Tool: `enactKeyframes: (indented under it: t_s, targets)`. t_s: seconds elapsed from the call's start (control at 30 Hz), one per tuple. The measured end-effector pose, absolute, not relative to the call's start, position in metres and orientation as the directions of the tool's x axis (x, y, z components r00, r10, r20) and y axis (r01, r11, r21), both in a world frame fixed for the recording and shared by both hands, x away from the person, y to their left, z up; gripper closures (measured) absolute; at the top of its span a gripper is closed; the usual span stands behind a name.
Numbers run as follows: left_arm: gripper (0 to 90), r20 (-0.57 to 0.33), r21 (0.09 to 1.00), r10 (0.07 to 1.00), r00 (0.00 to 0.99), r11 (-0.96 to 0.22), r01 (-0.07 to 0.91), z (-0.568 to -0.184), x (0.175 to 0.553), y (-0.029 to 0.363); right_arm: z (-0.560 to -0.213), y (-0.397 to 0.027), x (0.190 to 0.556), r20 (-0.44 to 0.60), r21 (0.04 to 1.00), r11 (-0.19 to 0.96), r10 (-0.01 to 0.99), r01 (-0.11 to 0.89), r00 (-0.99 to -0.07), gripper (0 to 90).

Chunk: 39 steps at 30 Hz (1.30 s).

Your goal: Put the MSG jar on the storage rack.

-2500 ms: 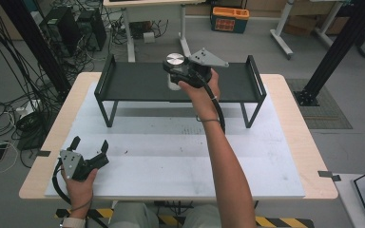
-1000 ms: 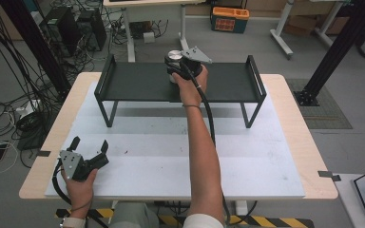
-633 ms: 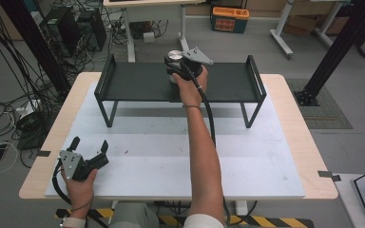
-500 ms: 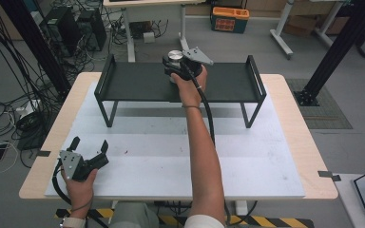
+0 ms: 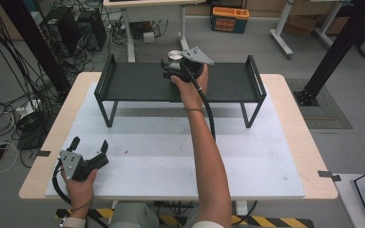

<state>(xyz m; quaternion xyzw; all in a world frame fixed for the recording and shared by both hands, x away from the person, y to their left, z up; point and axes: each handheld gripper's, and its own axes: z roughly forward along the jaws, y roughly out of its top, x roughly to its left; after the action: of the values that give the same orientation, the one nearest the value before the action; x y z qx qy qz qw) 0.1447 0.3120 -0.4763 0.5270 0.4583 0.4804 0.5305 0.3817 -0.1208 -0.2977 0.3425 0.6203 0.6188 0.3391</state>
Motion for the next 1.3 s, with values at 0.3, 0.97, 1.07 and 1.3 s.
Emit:
enactKeyframes:
  t_s: [0.3,0.97,1.07,1.3]
  targets:
    - [2.6,0.020,1.000,0.993,0.116,-0.017,-0.024,-0.476,0.145,0.312,-0.289,-0.127,0.366,-0.032,0.999,0.027,0.832,-0.017,-0.553,5.7]
    - [2.5,0.019,1.000,0.993,0.118,-0.016,-0.022,-0.476,0.145,0.312,-0.296,-0.156,0.323,-0.054,0.998,0.035,0.801,-0.043,-0.596,4.9]
    - [2.6,0.019,1.000,0.993,0.118,-0.017,-0.022,-0.476,0.145,0.312,-0.300,-0.160,0.313,-0.054,0.998,0.025,0.792,-0.056,-0.608,4.9]
    - [2.6,0.017,1.000,0.993,0.117,-0.015,-0.021,-0.475,0.145,0.312,-0.312,-0.171,0.290,-0.053,0.996,-0.001,0.785,-0.087,-0.617,5.0]
